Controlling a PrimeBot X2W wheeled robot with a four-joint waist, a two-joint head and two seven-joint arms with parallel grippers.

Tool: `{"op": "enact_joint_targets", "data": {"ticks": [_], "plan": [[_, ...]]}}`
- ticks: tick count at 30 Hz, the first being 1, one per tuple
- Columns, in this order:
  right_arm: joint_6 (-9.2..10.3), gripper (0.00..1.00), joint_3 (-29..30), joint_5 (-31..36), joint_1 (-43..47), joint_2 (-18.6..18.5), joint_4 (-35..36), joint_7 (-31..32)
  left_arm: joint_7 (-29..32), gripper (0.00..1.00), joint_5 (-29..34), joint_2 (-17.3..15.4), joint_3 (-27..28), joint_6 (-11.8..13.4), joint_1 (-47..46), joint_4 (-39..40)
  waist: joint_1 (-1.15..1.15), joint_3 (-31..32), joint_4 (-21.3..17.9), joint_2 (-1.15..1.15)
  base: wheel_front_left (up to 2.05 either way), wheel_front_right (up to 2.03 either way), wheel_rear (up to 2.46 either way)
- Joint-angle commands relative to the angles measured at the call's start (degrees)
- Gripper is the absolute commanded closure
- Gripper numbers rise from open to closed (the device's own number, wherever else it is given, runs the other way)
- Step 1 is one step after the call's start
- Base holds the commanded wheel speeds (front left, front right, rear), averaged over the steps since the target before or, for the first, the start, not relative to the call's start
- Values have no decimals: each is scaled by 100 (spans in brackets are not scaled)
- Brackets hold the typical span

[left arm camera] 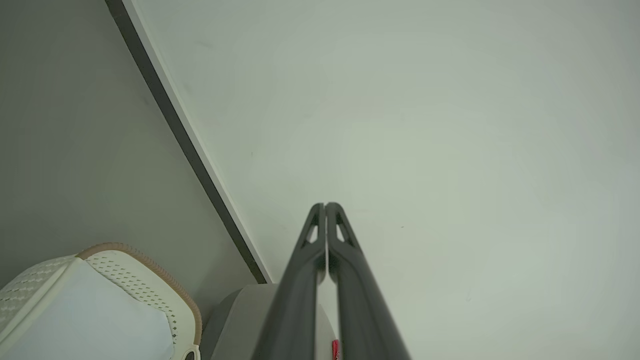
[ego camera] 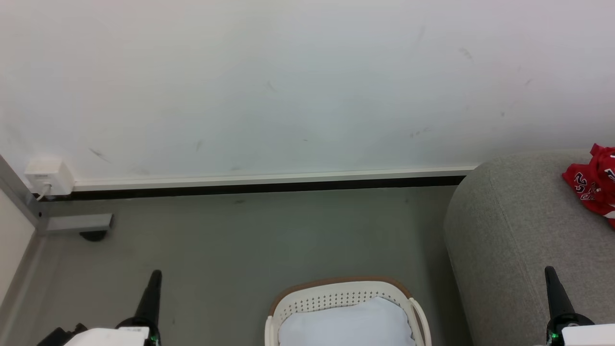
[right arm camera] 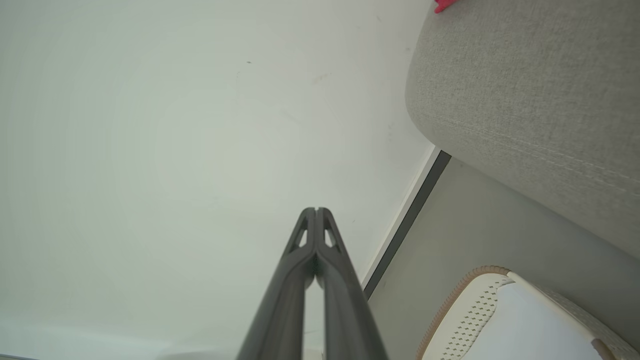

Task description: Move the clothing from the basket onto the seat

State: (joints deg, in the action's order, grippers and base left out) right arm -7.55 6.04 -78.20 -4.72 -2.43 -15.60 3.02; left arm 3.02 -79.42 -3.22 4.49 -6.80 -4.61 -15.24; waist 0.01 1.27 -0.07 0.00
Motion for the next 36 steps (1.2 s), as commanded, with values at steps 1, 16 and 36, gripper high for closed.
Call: {"op": "enact_joint_targets", "data": {"ticks": [1,16,36], "plan": [[9,100,23,-151,-128,-60,56,55,55,100,-135,-7,40,-41,-99,47,0,-7,0,0,0,0,0],[10,100,50,-822,-176,-63,93,221,221,100,-746,13,147,-62,-174,70,-1,-66,3,0,0,0,0],[12,100,73,-1415,-218,-64,135,383,384,100,-1326,33,234,-82,-233,88,-1,-127,7,0,0,0,0]]}}
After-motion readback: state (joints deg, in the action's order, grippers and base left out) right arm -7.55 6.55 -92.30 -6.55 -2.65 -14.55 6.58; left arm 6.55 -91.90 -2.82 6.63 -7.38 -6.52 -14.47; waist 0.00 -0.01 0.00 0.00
